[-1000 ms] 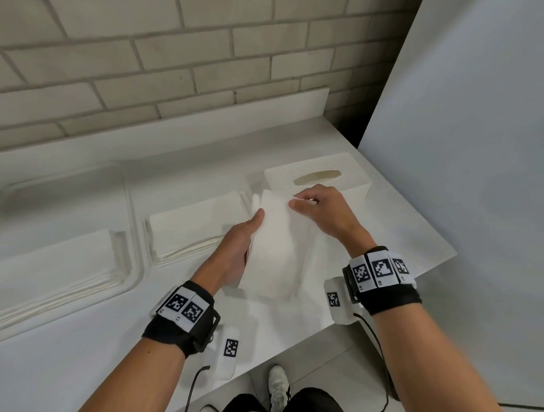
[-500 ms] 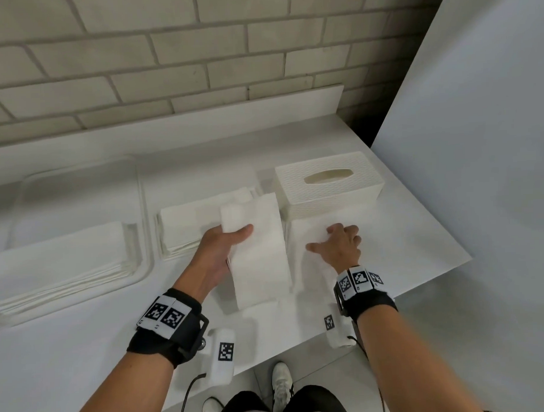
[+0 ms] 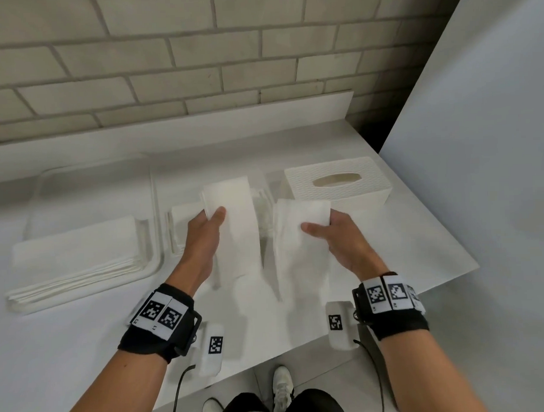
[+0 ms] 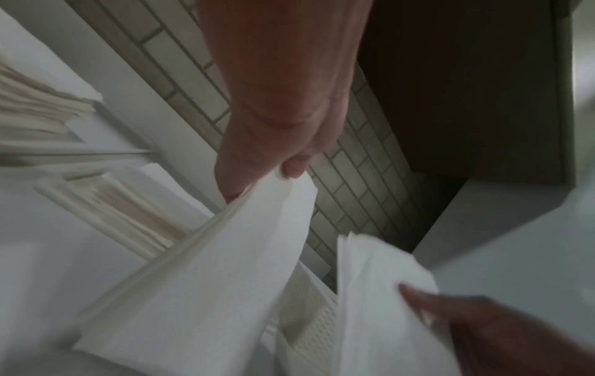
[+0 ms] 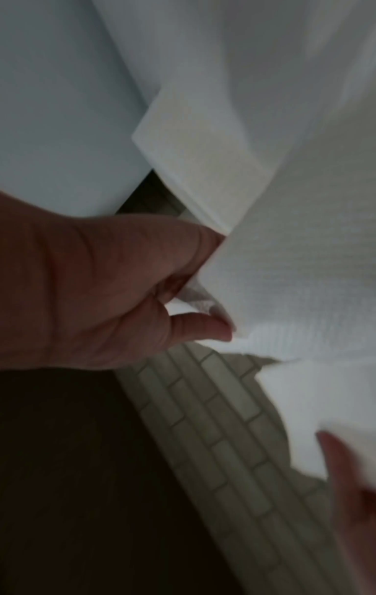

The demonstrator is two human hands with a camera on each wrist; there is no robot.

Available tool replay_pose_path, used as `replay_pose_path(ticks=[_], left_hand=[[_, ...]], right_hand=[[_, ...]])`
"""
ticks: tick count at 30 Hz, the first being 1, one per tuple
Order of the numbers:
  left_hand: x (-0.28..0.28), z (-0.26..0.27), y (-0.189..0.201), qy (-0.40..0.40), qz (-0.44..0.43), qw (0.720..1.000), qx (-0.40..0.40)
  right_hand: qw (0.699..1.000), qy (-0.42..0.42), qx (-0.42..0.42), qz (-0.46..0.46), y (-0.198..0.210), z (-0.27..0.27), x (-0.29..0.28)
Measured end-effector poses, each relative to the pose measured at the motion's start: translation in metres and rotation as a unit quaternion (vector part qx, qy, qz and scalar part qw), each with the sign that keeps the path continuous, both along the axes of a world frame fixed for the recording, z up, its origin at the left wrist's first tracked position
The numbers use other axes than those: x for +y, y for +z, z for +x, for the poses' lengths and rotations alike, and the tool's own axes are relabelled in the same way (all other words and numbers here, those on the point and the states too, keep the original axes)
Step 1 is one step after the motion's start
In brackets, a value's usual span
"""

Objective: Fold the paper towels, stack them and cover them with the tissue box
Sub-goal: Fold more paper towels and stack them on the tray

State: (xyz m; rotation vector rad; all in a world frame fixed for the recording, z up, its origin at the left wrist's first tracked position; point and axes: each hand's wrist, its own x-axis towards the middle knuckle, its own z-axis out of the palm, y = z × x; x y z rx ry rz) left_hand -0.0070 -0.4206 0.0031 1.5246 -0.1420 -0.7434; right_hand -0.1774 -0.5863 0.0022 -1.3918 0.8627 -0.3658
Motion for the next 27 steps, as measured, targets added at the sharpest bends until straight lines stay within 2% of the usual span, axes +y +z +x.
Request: replay_pose_path(ticks=[2,4,7,11,14,17,22,27], left_hand=[[0.001,0.002,0.002,-0.011,0.001,1.0,0.018],[0.0,0.003,0.003,-0.038,-0.011,0.998,0.041],[-0.001,-0.004,0.014,-0.085,-0.04,0.995,0.042],[0.009,-0.009,0.023,-0.122,-0.141,0.978,0.092],[0.017,-0.011,0.026,-0.152,-0.133,0.977,0.061],[0.025,-0.008,0.024,-0.119,-0.099,0.988,0.0],[0.048,0.006,0.02,-0.104,-0.127,0.986,-0.02],[0.077,0.005,-0.013,-0.067,-0.095,0.993,-0.036]], right_hand=[[0.996,0.045,-0.071,0.033,0.026,0.007,0.01],[0.99,0.08,-0.106,0.049,0.042,0.019,0.02],[0.992,0.09,-0.092,0.011,0.05,0.041,0.034],[0.996,0.047,-0.051,-0.06,0.047,0.065,0.05],[0.996,0.019,-0.055,-0.066,0.041,0.073,0.062],[0.994,0.029,-0.083,-0.066,0.032,0.073,0.066],[0.982,0.171,-0.077,0.0,0.017,0.068,0.068],[0.984,0.135,-0.119,-0.016,0.004,0.075,0.101]])
